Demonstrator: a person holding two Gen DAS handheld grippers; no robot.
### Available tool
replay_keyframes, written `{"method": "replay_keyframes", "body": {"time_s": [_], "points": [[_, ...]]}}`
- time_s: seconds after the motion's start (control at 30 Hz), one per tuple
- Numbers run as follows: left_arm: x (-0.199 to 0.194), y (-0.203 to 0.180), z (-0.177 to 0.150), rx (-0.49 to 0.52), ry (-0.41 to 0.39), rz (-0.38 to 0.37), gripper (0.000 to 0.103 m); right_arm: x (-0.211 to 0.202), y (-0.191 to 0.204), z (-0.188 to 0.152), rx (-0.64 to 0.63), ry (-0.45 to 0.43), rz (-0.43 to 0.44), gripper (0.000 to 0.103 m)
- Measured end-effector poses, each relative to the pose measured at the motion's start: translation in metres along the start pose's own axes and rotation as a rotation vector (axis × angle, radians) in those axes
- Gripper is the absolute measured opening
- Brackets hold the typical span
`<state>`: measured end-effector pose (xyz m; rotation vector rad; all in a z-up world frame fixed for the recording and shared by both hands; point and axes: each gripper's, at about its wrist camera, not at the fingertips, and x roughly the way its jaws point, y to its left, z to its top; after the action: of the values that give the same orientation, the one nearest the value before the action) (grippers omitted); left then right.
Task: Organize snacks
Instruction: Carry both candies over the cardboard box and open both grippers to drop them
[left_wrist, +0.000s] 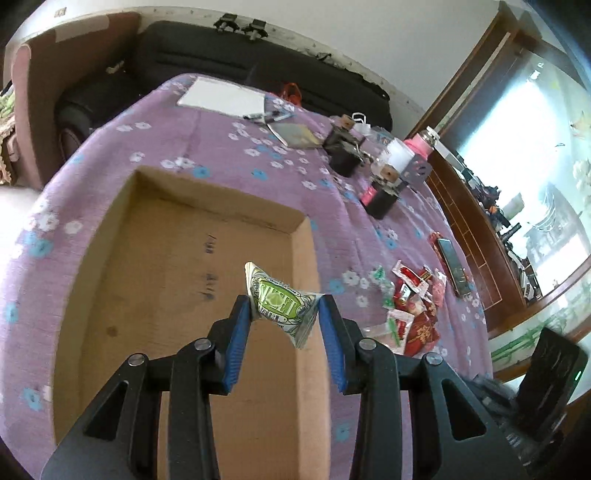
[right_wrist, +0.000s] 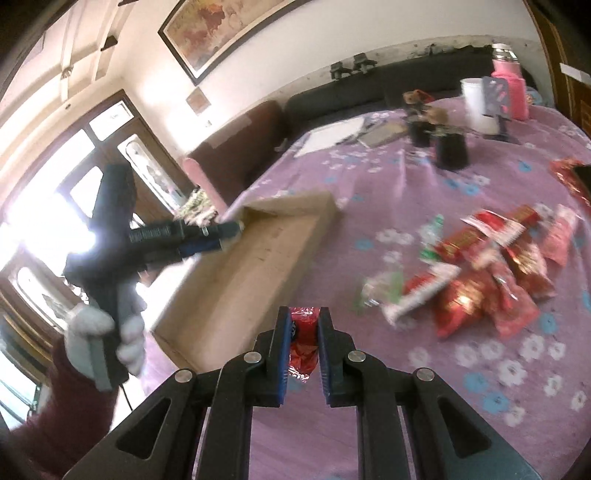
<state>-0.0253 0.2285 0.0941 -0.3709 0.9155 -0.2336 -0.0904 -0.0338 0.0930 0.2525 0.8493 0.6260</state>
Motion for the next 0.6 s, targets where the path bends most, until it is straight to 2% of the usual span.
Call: {"method": "replay_keyframes", "body": {"time_s": [0.13,0.27,0.4,0.47,0.6], "points": [[-0.012,0.013,0.017,0.010,-0.022,0.012,0.035,-0.001,0.020,0.033,0.000,-0.021,0.066,0.014],[-0.014,0.011,0.054,0.075,-0.039,0.099,0.035,0.004,0.045,0.099,-0.007,-0.028,0.115,0.014],[0.002,0.019,0.083,0.067,-0.033,0.130,0.035,0.042,0.067,0.164,-0.019,-0.001,0.079,0.014],[0.014,0.025,0.085,0.043,-0.028,0.132,0.035,0.071,0.066,0.174,-0.017,0.030,0.032,0.014],[0.055,0.050,0.076,-0.057,0.031,0.095,0.035,0.137,0.053,0.152,-0.017,0.141,-0.057,0.014]]}}
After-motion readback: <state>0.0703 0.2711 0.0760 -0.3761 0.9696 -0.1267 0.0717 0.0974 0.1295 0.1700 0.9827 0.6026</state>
